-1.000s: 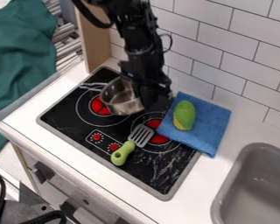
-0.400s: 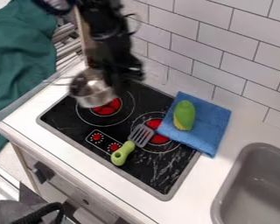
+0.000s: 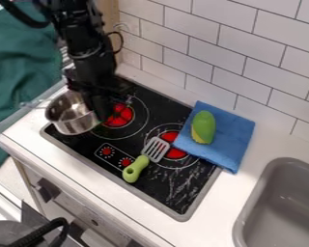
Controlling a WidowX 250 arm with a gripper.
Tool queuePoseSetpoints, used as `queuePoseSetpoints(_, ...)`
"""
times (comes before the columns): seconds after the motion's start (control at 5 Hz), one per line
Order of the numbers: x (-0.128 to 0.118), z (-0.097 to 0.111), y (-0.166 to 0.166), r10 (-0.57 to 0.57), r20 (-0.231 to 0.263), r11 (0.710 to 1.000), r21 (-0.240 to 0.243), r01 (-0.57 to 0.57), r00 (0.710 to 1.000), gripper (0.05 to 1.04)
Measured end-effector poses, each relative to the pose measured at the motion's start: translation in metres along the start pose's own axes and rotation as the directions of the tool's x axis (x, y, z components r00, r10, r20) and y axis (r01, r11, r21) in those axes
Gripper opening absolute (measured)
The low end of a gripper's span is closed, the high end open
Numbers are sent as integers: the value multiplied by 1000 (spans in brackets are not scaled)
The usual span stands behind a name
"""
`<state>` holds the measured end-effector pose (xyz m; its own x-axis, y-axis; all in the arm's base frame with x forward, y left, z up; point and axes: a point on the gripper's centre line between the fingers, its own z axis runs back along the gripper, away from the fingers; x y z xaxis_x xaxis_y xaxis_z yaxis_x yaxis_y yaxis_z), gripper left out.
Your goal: Move the silver pot bellow the left burner
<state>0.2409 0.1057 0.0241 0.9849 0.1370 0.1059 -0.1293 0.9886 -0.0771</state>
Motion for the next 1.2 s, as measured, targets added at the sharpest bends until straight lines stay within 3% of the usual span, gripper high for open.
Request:
queuePoseSetpoints(0.2,-9,-5,-6,-8,-36,1000,-7,8,999,61)
queuePoseSetpoints(0.6,-28,-43,-21,42,-108,996,-78,-51,993,61)
queuePoseSetpoints(1.0,-19,-56,-17,124,-78,986,-105,-132,989,86)
queuePoseSetpoints(1.2,-22,-61,-20,124,-48,982,-138,-130,991,261)
